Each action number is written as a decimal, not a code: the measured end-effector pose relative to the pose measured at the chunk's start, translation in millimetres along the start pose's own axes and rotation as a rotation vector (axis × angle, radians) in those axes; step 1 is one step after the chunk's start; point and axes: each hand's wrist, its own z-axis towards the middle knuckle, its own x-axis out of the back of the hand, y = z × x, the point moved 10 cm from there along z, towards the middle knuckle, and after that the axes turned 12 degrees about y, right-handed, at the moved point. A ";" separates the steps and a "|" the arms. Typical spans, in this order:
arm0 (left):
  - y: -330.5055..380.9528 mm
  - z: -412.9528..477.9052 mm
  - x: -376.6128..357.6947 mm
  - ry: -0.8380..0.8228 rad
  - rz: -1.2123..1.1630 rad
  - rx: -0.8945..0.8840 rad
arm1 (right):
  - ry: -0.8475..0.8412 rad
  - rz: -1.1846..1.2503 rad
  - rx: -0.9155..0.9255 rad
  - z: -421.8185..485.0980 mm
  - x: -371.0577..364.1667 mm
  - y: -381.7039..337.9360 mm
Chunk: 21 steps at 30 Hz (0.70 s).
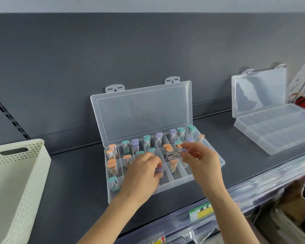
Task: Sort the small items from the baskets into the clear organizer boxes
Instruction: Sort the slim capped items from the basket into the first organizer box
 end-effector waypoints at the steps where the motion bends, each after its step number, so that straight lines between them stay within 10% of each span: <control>1: 1.3 -0.5 -2.9 -0.002 0.044 -0.023 | 0.004 -0.001 0.000 0.0 1.2 0.6; 21: -14.8 -6.4 -1.1 -0.034 0.146 0.050 | -0.100 -0.205 0.122 5.3 9.6 -1.0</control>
